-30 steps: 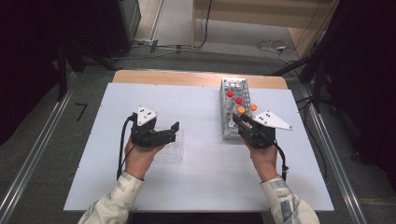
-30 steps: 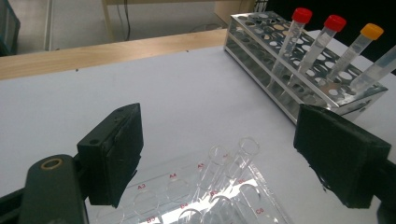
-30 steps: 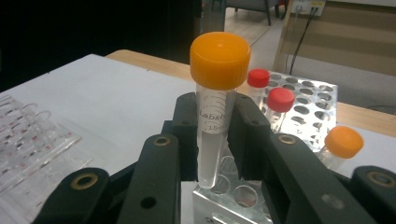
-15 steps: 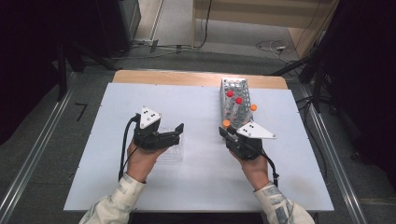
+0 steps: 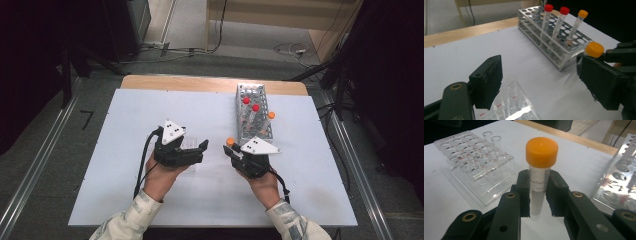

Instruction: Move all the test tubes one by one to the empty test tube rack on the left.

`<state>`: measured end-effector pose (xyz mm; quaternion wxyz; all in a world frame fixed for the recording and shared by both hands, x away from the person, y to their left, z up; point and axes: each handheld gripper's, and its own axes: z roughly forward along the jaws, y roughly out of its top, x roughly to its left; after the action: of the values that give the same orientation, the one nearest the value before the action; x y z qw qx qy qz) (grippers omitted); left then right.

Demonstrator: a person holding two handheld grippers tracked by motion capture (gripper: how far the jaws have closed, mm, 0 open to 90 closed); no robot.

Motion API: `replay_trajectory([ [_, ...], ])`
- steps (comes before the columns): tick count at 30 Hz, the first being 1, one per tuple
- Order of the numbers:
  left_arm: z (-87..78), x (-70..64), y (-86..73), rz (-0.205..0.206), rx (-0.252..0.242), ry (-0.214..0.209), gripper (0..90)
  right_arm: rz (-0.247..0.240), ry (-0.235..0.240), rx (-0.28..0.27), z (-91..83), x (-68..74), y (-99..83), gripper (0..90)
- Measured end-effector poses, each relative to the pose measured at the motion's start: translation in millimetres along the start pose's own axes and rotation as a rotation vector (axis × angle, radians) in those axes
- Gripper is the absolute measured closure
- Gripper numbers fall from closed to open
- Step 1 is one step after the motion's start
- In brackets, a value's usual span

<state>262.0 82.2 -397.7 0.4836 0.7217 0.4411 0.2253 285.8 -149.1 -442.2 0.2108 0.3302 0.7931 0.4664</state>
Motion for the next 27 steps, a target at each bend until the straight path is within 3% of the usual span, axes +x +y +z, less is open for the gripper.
replay_trajectory([
  [12, 11.9, -19.4, -9.1, 0.035, 0.030, -0.125, 39.4, -0.050, 0.050, 0.014, 6.6, 21.8, -1.3, 71.2],
  [27, 15.3, -23.6, -13.2, 0.058, 0.042, -0.163, 64.6, -0.061, 0.075, 0.015, 8.0, 32.2, -2.2, 71.2],
])
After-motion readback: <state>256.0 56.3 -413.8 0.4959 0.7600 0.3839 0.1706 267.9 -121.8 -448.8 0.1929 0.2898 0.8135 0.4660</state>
